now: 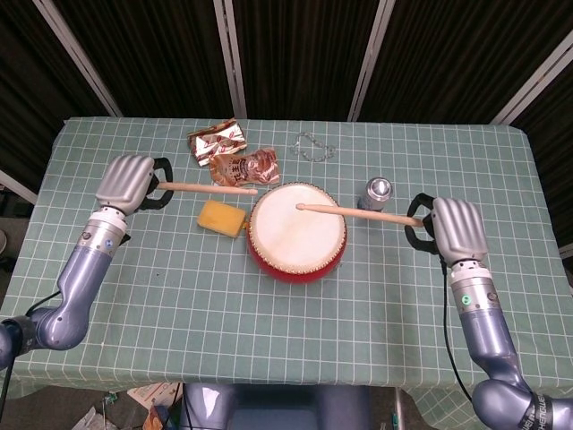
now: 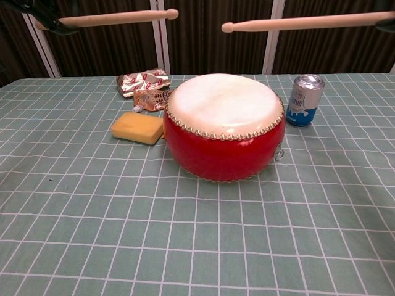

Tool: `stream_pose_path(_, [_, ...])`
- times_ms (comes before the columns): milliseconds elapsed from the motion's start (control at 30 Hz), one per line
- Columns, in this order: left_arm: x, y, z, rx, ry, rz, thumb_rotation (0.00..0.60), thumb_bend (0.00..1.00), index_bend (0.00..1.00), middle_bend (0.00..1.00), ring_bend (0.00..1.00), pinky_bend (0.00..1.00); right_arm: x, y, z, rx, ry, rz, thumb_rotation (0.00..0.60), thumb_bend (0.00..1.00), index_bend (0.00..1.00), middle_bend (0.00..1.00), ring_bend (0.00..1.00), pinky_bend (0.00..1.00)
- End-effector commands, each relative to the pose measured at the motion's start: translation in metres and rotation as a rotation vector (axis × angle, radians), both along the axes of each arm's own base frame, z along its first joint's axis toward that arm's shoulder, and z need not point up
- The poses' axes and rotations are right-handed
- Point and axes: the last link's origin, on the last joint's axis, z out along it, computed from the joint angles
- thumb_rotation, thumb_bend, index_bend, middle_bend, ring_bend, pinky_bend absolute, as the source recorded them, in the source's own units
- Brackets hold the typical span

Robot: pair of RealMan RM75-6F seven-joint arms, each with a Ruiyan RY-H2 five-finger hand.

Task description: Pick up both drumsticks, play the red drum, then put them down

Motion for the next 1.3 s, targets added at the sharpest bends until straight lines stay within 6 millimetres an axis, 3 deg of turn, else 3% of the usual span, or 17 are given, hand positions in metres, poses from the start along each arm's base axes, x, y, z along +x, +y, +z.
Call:
stream_pose_path(33, [0.007,0.004,0.0,0.003,-0.023,-0.012,0.6,0.58,0.76,1.0,1.0,1.0,0.009,-0.005,0.004,-0.013,-0.093,0.024,0.6,0.71,0.95,1.0,1.0,1.0])
stream_pose_path(167, [0.014,0.006,0.003,0.014,-0.039,-0.03,0.6,0.58,0.76,1.0,1.0,1.0,0.012,-0.005,0.003,-0.018,-0.132,0.058,0.6,0.71,0.95,1.0,1.0,1.0])
stream_pose_path(267, [0.016,0.006,0.006,0.018,-0.046,-0.037,0.6,0.58,0.76,1.0,1.0,1.0,0.009,-0.005,-0.01,0.018,-0.129,0.055,0.6,0.71,0.95,1.0,1.0,1.0])
stream_pose_path(433, [0.01,0.002,0.006,0.002,-0.037,-0.033,0.6,0.58,0.76,1.0,1.0,1.0,-0.006,-0.011,-0.056,0.123,-0.063,0.008,0.6,0.71,0.95,1.0,1.0,1.0])
stream_pose_path(567, [0.005,-0.002,0.006,-0.009,-0.022,-0.03,0.6,0.58,0.76,1.0,1.0,1.0,-0.026,-0.019,-0.095,0.168,0.183,-0.011,0.6,0.71,0.95,1.0,1.0,1.0])
stream_pose_path(700, [-0.001,-0.004,0.004,-0.018,-0.007,-0.022,0.6,0.58,0.76,1.0,1.0,1.0,-0.04,-0.027,-0.106,0.083,0.476,-0.002,0.6,0.71,0.95,1.0,1.0,1.0])
stream_pose_path(833, [-0.003,-0.005,0.002,-0.023,-0.006,-0.016,0.6,0.58,0.76,1.0,1.0,1.0,-0.036,-0.032,-0.094,-0.014,0.431,-0.029,0.6,0.71,0.95,1.0,1.0,1.0])
stream_pose_path(1000, [0.002,-0.006,-0.002,-0.024,-0.006,-0.03,0.6,0.58,0.76,1.0,1.0,1.0,-0.035,-0.035,-0.055,-0.128,0.289,-0.063,0.6,0.71,0.95,1.0,1.0,1.0])
stream_pose_path(1200, [0.018,-0.008,-0.006,-0.029,-0.014,-0.055,0.6,0.58,0.76,1.0,1.0,1.0,-0.042,-0.025,-0.008,-0.224,0.098,-0.091,0.6,0.71,0.95,1.0,1.0,1.0])
stream_pose_path(1300, [0.028,-0.007,-0.01,-0.032,-0.028,-0.059,0.6,0.58,0.76,1.0,1.0,1.0,-0.05,-0.017,0.002,-0.23,0.059,-0.097,0.6,0.71,0.95,1.0,1.0,1.0])
